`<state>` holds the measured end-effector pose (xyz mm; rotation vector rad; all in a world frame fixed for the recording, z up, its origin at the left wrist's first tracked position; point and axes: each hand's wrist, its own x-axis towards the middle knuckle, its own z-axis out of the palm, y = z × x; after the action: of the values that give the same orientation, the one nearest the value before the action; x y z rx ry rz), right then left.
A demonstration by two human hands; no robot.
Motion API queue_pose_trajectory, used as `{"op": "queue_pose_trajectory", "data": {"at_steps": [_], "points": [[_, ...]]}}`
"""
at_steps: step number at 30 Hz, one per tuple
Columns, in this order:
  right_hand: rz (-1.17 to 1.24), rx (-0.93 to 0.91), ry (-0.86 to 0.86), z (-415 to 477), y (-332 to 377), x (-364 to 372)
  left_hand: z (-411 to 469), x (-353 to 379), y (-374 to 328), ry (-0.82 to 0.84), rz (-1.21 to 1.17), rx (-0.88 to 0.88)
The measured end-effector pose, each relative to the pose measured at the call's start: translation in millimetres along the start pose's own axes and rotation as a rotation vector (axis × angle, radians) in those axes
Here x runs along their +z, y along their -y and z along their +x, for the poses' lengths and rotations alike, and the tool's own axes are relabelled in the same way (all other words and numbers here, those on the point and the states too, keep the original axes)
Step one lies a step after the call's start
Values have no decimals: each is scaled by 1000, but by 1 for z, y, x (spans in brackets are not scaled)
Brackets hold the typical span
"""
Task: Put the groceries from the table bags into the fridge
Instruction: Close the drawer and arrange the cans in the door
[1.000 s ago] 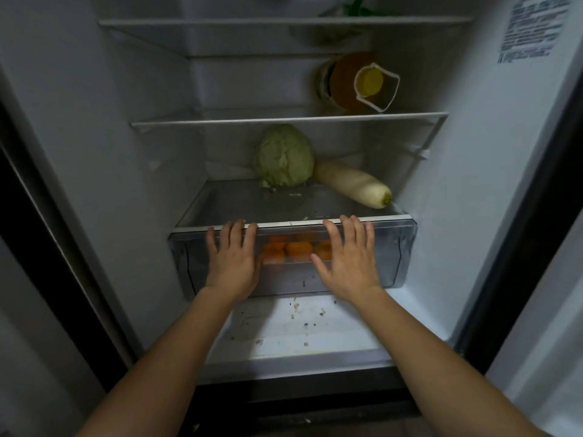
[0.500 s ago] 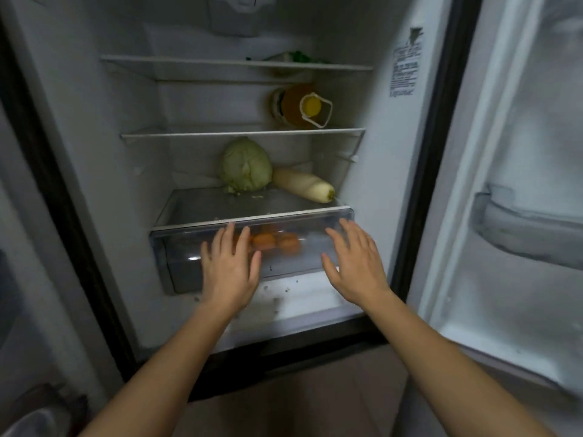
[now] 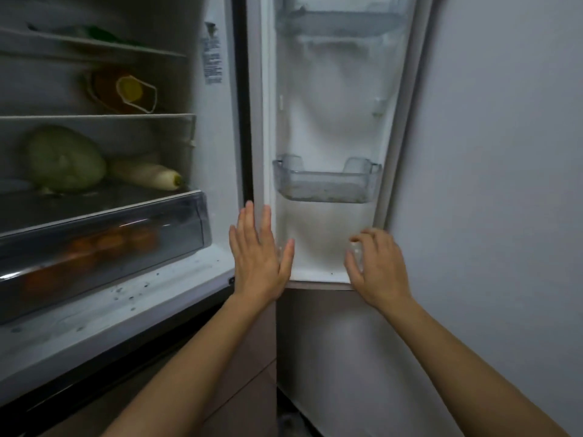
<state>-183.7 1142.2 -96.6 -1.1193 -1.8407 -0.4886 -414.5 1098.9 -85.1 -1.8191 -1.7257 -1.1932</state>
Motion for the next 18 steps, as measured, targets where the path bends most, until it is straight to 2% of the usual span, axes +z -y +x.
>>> {"op": "queue_pose_trajectory", "data": {"at_steps": [4,8,13,15,18], "points": [[175,357,-56,13,-46,-13,35,3,-42,-163,39,122],[526,628,-42,40,-73,-3,56,11,-69,-271,52,85],[917,805,148,71,-82,35,61,17,-68,-347,10,56],[1064,884,123,71,-80,54,61,17,-71,-344,37,35],[1064,844,84,67,-82,67,59,13,-81,-354,32,-23]]}}
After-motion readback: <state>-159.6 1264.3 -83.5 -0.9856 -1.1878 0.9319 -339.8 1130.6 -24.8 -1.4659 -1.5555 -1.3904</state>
